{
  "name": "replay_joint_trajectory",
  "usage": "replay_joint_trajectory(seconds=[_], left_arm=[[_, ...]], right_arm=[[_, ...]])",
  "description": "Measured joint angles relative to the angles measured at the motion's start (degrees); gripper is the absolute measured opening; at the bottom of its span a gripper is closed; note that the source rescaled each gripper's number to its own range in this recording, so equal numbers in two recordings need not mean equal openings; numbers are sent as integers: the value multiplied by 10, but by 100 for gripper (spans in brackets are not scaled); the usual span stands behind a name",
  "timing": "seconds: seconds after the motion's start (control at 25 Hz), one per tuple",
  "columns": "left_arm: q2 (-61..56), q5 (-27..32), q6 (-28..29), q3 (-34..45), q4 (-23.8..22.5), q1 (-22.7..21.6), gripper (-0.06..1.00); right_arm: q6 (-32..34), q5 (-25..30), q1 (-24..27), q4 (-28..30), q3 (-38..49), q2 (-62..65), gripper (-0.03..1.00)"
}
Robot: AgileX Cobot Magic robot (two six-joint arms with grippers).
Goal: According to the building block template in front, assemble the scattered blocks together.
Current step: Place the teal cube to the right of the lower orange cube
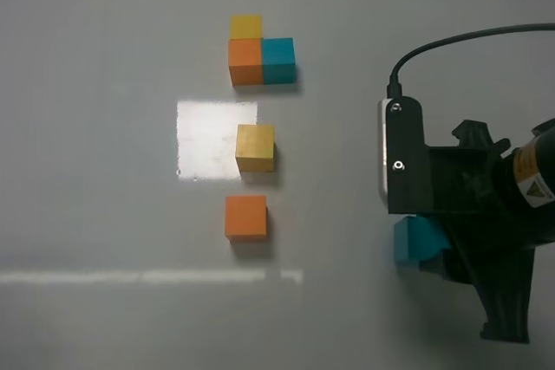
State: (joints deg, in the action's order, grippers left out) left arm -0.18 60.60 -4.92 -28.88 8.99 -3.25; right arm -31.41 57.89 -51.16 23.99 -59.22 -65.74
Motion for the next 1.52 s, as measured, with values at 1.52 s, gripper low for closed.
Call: replay_joint_trajectory(seconds=[1.52], left_arm=[[0,0,-1,0,0,0,93]], right_arm=[[19,68,-93,5,-249,-232,30]])
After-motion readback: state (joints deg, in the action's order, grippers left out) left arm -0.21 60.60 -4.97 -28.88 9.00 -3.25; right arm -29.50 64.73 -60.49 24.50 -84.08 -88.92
